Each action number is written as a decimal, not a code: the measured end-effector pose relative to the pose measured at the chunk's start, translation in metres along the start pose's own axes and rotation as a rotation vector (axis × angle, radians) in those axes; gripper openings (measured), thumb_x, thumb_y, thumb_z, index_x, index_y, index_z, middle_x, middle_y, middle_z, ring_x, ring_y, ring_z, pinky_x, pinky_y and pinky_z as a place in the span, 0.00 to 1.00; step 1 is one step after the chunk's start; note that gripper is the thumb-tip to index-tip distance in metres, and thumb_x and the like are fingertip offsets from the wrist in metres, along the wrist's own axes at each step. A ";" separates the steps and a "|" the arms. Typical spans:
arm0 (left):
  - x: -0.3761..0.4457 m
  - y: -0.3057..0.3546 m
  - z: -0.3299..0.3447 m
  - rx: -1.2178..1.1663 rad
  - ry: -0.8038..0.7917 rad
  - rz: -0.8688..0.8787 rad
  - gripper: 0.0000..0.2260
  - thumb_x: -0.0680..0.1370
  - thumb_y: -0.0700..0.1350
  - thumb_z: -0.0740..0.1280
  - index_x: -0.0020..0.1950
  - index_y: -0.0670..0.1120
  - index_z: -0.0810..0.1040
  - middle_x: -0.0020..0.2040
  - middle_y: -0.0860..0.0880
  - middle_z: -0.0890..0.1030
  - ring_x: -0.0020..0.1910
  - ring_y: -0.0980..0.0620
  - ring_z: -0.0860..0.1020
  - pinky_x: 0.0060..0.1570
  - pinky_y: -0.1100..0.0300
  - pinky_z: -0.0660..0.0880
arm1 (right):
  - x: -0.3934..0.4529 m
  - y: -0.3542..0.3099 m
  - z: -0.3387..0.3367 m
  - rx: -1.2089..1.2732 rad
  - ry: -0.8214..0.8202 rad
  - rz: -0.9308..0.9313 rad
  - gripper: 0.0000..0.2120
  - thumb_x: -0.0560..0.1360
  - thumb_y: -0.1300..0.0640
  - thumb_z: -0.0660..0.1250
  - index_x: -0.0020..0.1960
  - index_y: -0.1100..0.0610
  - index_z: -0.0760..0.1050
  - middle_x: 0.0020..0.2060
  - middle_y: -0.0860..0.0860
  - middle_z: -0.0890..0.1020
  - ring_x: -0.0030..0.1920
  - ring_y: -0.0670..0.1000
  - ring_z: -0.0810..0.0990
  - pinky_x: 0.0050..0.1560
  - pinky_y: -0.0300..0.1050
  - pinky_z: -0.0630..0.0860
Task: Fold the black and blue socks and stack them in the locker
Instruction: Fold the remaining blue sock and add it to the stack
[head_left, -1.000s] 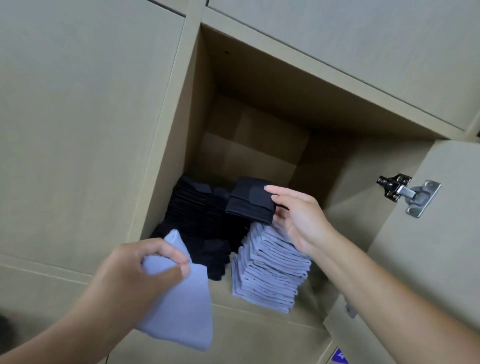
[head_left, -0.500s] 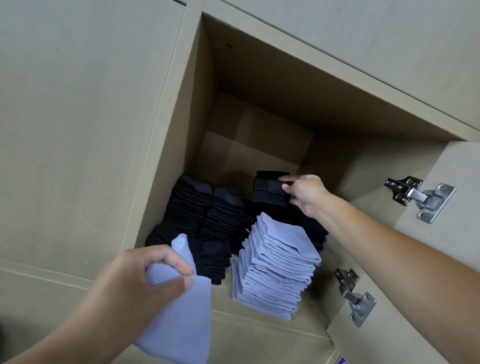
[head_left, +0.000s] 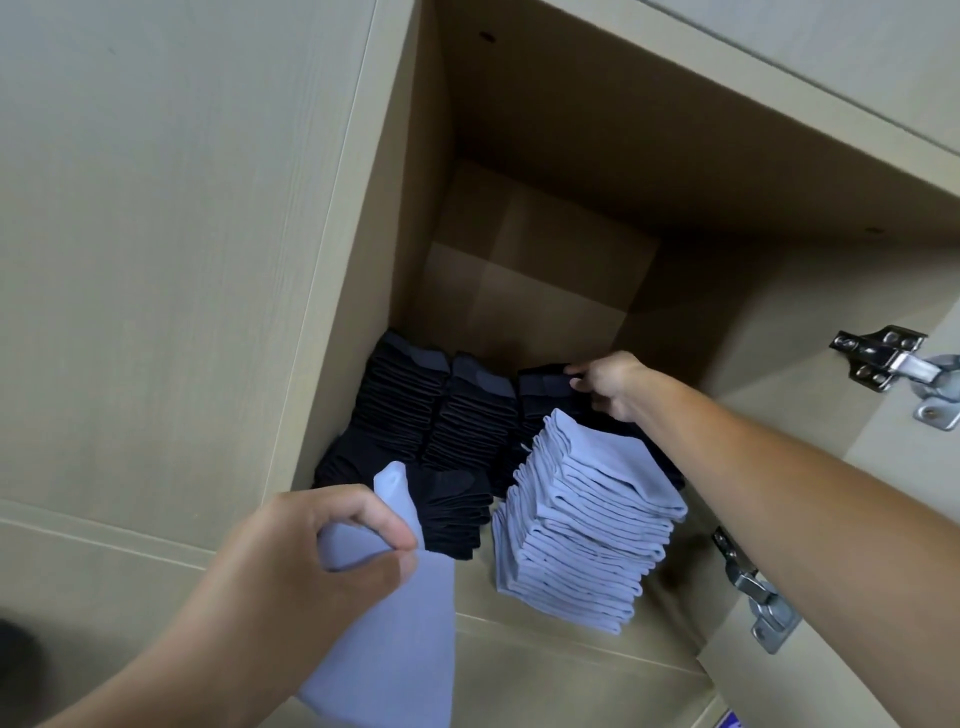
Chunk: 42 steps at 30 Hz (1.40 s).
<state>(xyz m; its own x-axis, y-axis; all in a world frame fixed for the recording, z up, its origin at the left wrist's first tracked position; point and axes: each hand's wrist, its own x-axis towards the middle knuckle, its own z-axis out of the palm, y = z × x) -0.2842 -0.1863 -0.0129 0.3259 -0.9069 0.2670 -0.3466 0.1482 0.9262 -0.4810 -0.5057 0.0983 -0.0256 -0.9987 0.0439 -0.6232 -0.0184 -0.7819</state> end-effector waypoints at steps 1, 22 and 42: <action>0.000 -0.001 -0.001 0.002 0.004 -0.007 0.09 0.70 0.46 0.79 0.38 0.60 0.85 0.32 0.60 0.81 0.35 0.53 0.79 0.40 0.57 0.71 | 0.000 0.000 0.001 -0.038 -0.006 -0.006 0.14 0.81 0.71 0.63 0.63 0.60 0.80 0.65 0.58 0.79 0.57 0.54 0.73 0.51 0.45 0.69; -0.010 0.004 -0.032 -0.096 -0.182 0.039 0.12 0.69 0.48 0.80 0.48 0.60 0.82 0.37 0.52 0.81 0.32 0.48 0.77 0.35 0.58 0.72 | -0.166 -0.017 0.032 0.177 -0.197 -0.525 0.06 0.76 0.63 0.72 0.52 0.56 0.83 0.47 0.58 0.87 0.52 0.57 0.85 0.59 0.48 0.81; -0.026 0.018 -0.069 -0.039 -0.428 0.074 0.06 0.66 0.46 0.78 0.40 0.49 0.85 0.40 0.45 0.85 0.38 0.53 0.82 0.38 0.63 0.77 | -0.242 0.062 0.066 0.407 -1.030 -0.245 0.19 0.83 0.53 0.62 0.70 0.63 0.74 0.61 0.59 0.81 0.60 0.54 0.80 0.62 0.47 0.76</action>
<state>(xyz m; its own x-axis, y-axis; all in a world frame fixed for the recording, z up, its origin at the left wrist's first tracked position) -0.2382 -0.1327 0.0154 -0.0950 -0.9739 0.2063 -0.3192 0.2261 0.9203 -0.4616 -0.2679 -0.0023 0.8348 -0.5259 -0.1627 -0.2182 -0.0447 -0.9749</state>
